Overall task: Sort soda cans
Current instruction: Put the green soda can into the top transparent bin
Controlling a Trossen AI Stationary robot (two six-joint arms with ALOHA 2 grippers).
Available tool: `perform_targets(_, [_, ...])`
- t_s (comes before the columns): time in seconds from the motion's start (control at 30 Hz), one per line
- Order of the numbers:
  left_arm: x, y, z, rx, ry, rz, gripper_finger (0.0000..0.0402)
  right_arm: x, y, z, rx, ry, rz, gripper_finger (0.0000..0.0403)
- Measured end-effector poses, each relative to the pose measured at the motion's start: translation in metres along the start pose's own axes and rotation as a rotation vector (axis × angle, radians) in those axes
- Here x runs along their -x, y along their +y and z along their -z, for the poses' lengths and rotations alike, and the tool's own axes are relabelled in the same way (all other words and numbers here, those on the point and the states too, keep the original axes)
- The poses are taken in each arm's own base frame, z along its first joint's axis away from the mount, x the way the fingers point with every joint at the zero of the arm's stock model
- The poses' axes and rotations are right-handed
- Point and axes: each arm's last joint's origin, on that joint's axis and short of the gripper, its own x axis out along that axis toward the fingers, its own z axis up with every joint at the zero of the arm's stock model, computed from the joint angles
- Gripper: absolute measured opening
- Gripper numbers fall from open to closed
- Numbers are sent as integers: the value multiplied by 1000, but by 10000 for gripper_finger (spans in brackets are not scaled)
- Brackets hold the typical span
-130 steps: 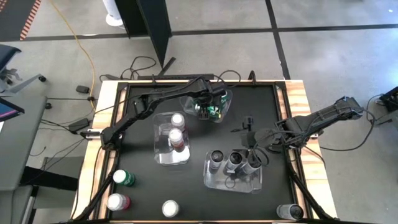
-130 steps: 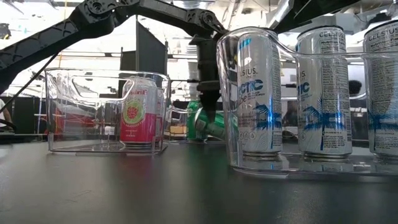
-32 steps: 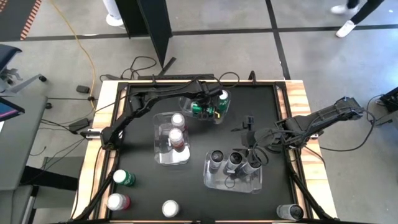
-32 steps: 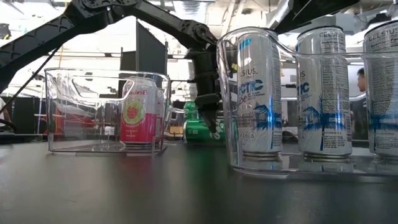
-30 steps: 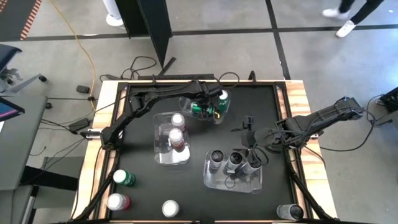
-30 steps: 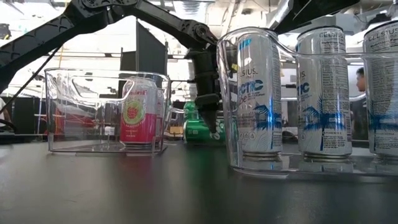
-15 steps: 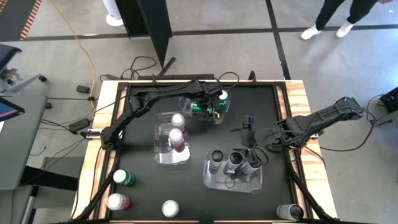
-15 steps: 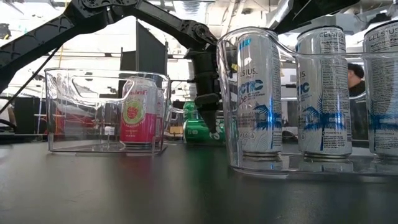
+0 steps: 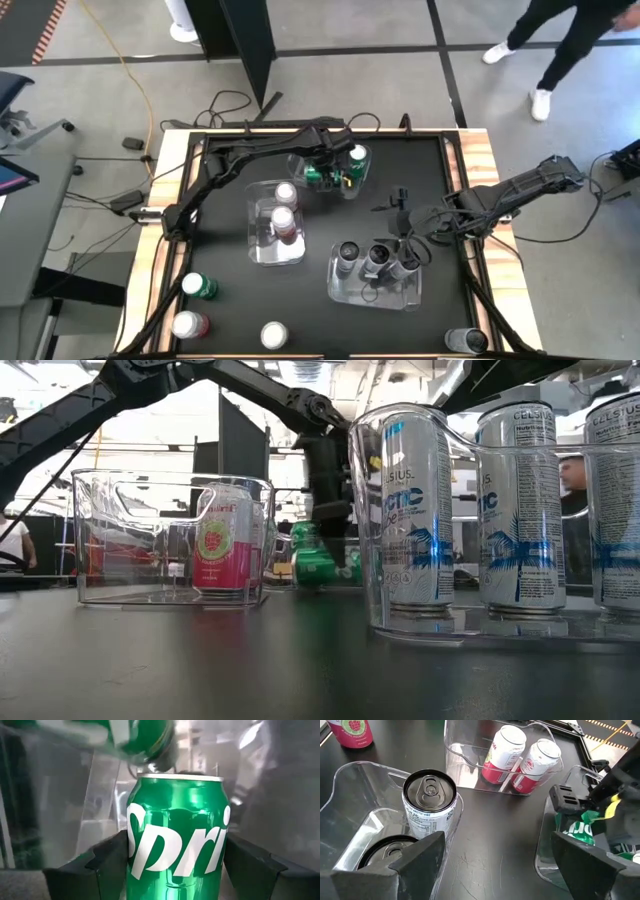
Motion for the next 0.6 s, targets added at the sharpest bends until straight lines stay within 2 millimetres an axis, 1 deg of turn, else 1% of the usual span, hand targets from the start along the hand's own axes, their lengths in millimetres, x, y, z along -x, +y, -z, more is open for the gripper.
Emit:
perform_targets(0.13, [11,0,-6,17,-81,16,273,0,0,0,1,3,0,379])
perform_targets(0.4, [11,-2,-11,35,-136,50,273,0,0,1,3,5,0,379])
perform_targets(0.47, [13,-1,-14,45,-175,58,273,0,0,1,3,6,0,379])
perform_targets(0.6, [20,-3,-17,41,-198,54,273,0,0,1,4,7,-1,379])
